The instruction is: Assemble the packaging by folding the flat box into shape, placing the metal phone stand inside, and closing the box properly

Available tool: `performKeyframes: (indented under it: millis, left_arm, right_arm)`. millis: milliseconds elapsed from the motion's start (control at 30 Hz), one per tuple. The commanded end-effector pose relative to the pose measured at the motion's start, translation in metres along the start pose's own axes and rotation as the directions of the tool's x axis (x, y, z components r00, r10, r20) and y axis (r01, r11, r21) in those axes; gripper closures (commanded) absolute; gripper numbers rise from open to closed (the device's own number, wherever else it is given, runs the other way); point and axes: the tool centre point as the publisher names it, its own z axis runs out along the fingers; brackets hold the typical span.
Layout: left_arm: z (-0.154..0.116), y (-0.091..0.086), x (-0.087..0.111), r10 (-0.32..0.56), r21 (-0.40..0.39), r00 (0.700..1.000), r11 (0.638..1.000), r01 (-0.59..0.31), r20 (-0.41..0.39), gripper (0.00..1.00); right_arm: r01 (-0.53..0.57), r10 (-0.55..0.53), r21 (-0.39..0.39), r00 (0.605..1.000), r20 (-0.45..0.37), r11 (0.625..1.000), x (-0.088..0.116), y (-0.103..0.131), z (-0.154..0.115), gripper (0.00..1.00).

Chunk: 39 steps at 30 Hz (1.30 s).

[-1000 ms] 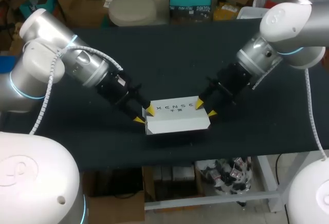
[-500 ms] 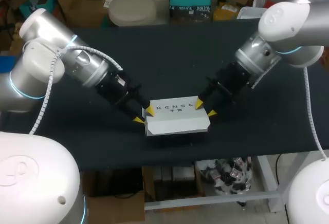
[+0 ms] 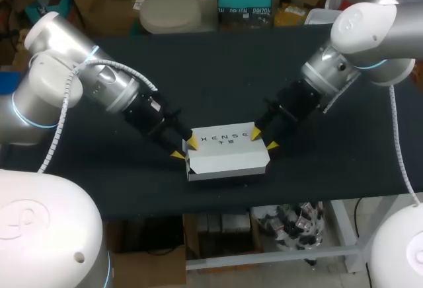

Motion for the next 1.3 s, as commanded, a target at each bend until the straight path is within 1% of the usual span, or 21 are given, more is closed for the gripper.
performKeyframes:
  millis: [33,633,1100,1300]
  left_arm:
    - [-0.001,0.001,0.002,-0.002,0.002,1.000,1.000,0.002,0.008,0.56]
    - [-0.004,0.003,0.012,0.008,-0.002,1.000,1.000,-0.008,0.024,0.55]
    - [-0.007,0.005,0.014,0.003,-0.005,0.999,1.000,-0.003,0.034,0.55]
    - [-0.006,0.003,0.015,0.000,-0.018,0.999,1.000,0.001,0.036,0.56]
  right_arm:
    - [-0.002,0.002,0.006,1.000,0.002,1.000,0.002,0.003,-0.002,0.53]
    - [0.011,-0.011,0.005,1.000,-0.003,1.000,0.010,0.000,-0.006,0.52]
    - [0.005,-0.005,0.005,1.000,0.003,1.000,0.010,-0.001,-0.010,0.51]
    - [0.005,-0.005,0.015,1.000,0.002,1.000,0.013,-0.001,-0.012,0.51]
